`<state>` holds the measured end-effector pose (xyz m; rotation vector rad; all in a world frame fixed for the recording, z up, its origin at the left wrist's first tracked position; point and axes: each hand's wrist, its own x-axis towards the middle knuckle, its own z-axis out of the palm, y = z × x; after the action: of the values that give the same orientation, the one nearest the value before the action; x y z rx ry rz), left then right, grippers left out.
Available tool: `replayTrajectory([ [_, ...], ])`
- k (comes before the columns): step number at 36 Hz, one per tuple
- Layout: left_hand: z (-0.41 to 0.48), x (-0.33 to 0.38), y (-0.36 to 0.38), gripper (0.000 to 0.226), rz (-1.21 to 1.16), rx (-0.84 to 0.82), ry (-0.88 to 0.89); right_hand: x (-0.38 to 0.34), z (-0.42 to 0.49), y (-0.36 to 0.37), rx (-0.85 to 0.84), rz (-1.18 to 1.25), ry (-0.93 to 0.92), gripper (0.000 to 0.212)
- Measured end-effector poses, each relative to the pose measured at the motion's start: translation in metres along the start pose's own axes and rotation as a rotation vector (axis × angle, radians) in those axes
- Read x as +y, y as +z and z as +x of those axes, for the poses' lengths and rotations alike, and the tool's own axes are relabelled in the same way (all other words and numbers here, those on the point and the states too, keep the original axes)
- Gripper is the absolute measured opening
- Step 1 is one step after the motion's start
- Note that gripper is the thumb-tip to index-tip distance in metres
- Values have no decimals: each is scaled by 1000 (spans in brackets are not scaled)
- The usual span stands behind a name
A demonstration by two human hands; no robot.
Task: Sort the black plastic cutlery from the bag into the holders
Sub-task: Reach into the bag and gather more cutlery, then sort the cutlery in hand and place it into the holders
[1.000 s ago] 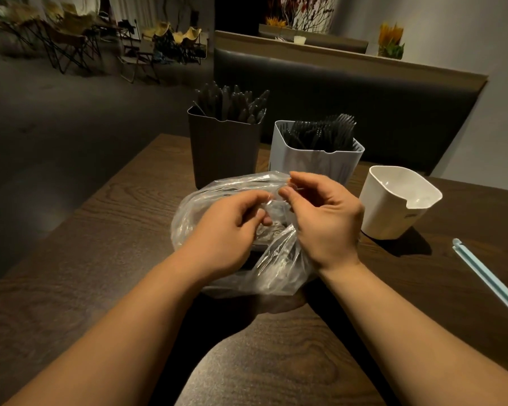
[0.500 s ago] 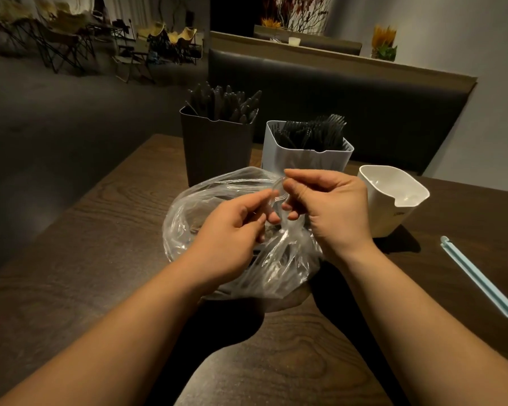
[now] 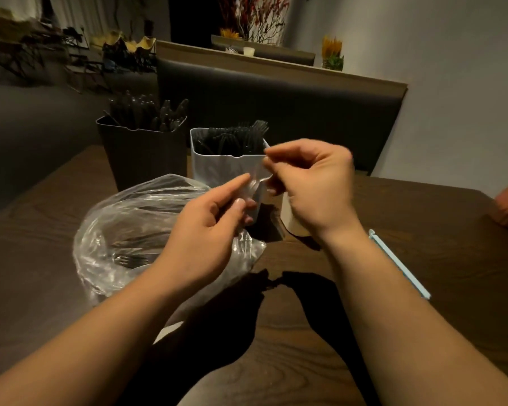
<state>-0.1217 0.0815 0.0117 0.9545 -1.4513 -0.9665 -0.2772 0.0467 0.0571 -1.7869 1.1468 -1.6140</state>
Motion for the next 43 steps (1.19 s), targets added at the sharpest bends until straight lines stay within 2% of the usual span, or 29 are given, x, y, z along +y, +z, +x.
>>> replayTrajectory([
  [5,3,-4,9,32,159,73,105,12,38,-67,303,-316,-152,11],
  [7,0,-10,10,29,256,92,177,25,45,-86,340,-451,-165,12],
  [10,-3,-17,9,34,359,109,232,46,46,-93,198,-632,-86,16],
  [13,-6,-19,8,36,388,128,277,58,44,-88,111,-704,-58,17],
  [16,-7,-20,5,37,361,151,295,68,44,-80,41,-748,-51,15],
  [20,-5,-19,-3,25,291,217,299,79,40,-72,-105,-863,30,16],
  [24,-4,-8,-20,26,279,232,276,77,37,-72,-194,-950,88,11],
  [27,2,8,-47,23,326,201,147,72,41,-76,-220,-1068,88,15],
  [30,7,20,-80,18,390,60,-91,68,42,-76,-232,-1131,91,19],
  [32,8,21,-100,19,541,-53,-172,69,41,-73,-231,-1199,103,20],
  [34,7,19,-113,23,724,-138,-177,71,40,-73,-223,-1252,139,23],
  [36,4,14,-122,27,840,-190,-165,69,41,-74,-204,-1268,191,29],
  [38,-1,6,-126,32,888,-205,-127,63,42,-73,-165,-1257,166,38],
  [41,-5,-10,-128,26,926,-219,-24,37,37,-54,-107,-1001,-117,29],
  [43,-5,-21,-127,17,974,-266,31,7,22,-22,-168,-742,-238,20],
])
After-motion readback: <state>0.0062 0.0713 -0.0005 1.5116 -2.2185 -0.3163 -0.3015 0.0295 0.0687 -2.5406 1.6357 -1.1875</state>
